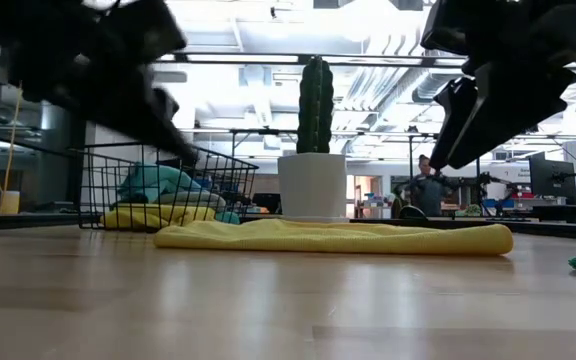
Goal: Fold microfiber towels
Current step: Fold the yellow microfiber towel on the table
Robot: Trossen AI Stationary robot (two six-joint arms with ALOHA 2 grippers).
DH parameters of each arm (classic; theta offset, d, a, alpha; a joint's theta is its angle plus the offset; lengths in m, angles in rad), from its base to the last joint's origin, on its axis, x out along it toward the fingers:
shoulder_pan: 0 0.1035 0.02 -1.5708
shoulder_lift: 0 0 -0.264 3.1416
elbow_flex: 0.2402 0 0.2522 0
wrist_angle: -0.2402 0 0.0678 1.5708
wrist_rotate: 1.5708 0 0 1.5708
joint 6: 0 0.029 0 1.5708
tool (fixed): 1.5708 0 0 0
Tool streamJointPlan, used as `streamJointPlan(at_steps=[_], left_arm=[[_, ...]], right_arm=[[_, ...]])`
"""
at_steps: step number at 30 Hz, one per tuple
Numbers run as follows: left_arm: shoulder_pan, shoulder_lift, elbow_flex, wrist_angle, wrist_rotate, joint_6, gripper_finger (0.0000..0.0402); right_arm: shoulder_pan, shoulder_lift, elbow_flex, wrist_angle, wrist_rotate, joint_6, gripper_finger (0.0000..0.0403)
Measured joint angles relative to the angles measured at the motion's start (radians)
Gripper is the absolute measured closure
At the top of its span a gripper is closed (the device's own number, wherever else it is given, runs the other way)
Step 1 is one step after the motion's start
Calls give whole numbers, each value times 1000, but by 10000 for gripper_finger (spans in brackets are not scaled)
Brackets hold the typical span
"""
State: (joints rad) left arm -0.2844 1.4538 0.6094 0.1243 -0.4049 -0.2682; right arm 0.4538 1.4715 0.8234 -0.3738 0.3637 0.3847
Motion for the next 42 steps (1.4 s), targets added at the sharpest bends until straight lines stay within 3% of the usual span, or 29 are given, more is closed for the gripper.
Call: streamJointPlan(at_steps=[6, 11, 20, 28, 35, 39, 42], left_arm=[[0, 51, -1, -130, 74, -26, 237], [0, 114, 0, -108, 105, 67, 219], [22, 211, 5, -82, 80, 97, 218], [21, 212, 4, -75, 101, 85, 218], [21, 214, 3, -71, 106, 78, 218], [21, 215, 2, -72, 109, 68, 237], [20, 216, 3, -77, 114, 52, 274]], right_arm=[[-2, 0, 0, -4, 0, 0, 208], [-2, 0, 0, -8, 0, 8, 208], [-2, 0, 0, -21, -3, 61, 208], [-2, 38, -37, -32, -181, 32, 208], [-3, 139, -71, -10, -140, -1, 210], [-1, 167, -68, 4, -147, -19, 228], [5, 169, -69, 8, -139, -14, 257]])
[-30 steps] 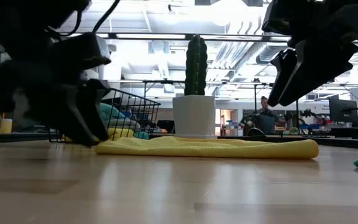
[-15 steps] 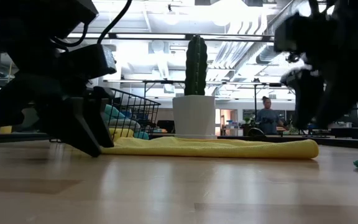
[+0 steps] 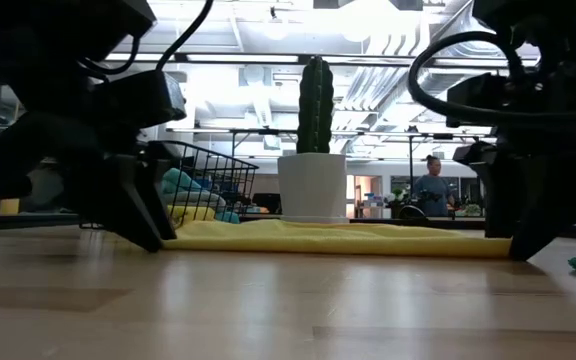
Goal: Fold microfiber towels
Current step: Fold the yellow microfiber towel on the table
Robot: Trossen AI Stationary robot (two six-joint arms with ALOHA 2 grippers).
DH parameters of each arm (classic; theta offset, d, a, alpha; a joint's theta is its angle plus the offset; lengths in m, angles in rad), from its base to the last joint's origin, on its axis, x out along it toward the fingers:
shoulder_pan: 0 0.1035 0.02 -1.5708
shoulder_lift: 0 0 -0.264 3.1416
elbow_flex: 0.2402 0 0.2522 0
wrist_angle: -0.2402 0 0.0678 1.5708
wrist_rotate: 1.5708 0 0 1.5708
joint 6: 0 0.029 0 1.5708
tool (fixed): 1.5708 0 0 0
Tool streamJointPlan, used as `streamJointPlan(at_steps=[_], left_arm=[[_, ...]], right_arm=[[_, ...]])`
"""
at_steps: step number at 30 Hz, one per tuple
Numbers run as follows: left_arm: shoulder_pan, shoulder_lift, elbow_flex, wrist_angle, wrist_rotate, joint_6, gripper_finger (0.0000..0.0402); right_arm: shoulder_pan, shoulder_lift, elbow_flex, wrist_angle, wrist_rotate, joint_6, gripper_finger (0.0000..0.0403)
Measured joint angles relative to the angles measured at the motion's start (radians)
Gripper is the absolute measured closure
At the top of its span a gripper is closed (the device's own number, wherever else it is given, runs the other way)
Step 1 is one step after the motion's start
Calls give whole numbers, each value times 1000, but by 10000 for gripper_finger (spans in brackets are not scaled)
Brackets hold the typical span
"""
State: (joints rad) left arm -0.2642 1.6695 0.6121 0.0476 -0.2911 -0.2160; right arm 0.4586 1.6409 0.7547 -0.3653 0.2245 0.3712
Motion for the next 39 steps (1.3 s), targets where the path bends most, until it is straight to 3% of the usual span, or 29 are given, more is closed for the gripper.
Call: streamJointPlan(at_steps=[5, 8, 13, 19, 26, 30, 39], left_arm=[[-2, 0, 2, -18, 11, -41, 378], [-2, 0, 1, -18, 16, -79, 389], [-32, -1, 14, -41, 39, -189, 399], [-95, -20, 131, -255, 94, -245, 400], [-88, -44, 268, -427, -30, -229, 401], [-40, -46, 275, -469, -122, -229, 401], [47, -39, 269, -521, -167, -244, 401]], right_arm=[[5, 2, 0, 5, -4, 18, 342], [4, 2, 0, 10, -2, 42, 391], [24, -14, -2, 17, -7, 71, 394], [56, -100, -3, 31, -54, 101, 400], [66, -156, -4, 25, -8, 151, 401], [62, -156, -5, 25, 30, 190, 402], [37, -157, -4, 9, 129, 258, 402]])
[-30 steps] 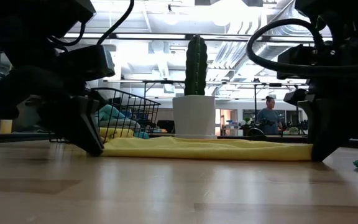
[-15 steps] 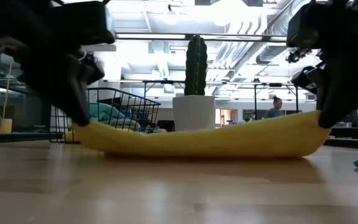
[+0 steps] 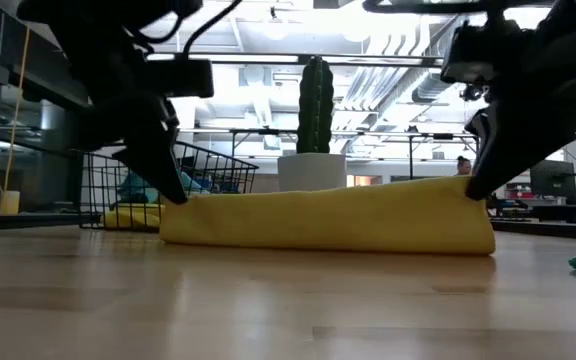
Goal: Fold microfiber towels
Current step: Fold the yellow microfiber towel on the table
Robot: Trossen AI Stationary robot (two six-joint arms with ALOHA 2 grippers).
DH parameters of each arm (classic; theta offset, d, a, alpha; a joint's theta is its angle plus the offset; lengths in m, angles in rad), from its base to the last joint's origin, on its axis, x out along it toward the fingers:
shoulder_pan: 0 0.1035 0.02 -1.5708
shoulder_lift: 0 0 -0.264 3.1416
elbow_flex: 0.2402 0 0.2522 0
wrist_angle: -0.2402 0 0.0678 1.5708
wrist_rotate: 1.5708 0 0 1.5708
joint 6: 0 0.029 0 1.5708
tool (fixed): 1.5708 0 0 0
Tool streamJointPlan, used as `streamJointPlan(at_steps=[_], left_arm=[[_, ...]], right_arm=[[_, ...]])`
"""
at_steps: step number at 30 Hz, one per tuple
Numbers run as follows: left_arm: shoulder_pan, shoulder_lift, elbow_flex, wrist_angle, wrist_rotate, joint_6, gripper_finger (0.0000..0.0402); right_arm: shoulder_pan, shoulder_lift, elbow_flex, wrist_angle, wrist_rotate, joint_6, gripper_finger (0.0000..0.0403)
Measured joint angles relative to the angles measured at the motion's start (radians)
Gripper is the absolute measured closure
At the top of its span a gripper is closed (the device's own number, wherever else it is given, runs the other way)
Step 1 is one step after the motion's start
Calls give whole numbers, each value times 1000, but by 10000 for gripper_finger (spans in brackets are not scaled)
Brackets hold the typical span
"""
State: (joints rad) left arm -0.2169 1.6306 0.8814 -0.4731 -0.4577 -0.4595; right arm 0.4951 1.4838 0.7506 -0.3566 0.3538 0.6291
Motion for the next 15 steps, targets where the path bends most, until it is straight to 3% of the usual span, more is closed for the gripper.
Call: streamJointPlan(at_steps=[6, 10, 15], left_arm=[[3, 0, -49, 8, 25, -79, 402], [-64, -2, -69, 16, 66, -160, 401], [-180, -2, -69, 72, 137, -266, 401]], right_arm=[[-5, 0, 1, -20, -40, 28, 403], [30, -1, 2, 6, -67, 22, 403], [81, -1, 2, 96, -178, 19, 403]])
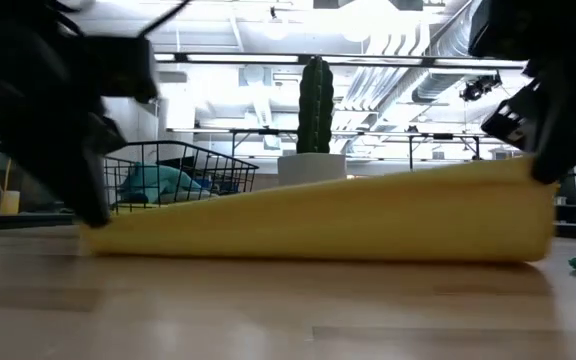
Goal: Fold microfiber towels
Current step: Fold the yellow microfiber towel on the table
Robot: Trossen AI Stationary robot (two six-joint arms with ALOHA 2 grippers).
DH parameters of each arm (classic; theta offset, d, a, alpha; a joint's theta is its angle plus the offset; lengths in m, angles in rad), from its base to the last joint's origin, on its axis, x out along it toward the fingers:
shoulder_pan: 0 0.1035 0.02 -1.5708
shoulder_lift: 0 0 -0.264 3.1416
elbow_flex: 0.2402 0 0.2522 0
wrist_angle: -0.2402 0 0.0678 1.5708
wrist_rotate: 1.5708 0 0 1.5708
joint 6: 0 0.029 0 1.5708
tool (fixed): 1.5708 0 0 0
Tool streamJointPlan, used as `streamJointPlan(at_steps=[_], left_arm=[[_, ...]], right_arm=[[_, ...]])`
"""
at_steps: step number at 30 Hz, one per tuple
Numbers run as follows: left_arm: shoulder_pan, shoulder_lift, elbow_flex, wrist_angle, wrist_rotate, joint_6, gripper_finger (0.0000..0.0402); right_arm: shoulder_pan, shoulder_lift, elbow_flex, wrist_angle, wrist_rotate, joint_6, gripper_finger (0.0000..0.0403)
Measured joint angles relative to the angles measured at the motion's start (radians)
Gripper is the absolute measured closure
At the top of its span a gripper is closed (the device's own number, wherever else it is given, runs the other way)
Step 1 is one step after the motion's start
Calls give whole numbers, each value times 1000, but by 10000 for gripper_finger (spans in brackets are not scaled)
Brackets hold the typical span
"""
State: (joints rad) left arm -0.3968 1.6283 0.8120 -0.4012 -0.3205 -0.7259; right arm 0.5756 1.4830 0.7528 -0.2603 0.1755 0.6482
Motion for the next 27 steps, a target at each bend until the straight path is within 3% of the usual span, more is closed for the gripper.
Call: streamJointPlan(at_steps=[5, 9, 15, 23, 27], left_arm=[[-72, 0, 30, 22, 39, -58, 401], [-74, -4, 91, -3, -10, 10, 401], [12, -7, 135, -37, -28, 136, 401], [124, -6, 94, -94, -69, 154, 401], [150, 6, 65, -80, -66, 152, 401]], right_arm=[[27, 0, 0, 66, -49, 27, 403], [19, 0, 0, 44, -13, 101, 403], [-4, 0, 0, -34, 53, 165, 403], [-13, 0, 0, -100, 181, 259, 403], [-13, 6, 0, -111, 187, 273, 403]])
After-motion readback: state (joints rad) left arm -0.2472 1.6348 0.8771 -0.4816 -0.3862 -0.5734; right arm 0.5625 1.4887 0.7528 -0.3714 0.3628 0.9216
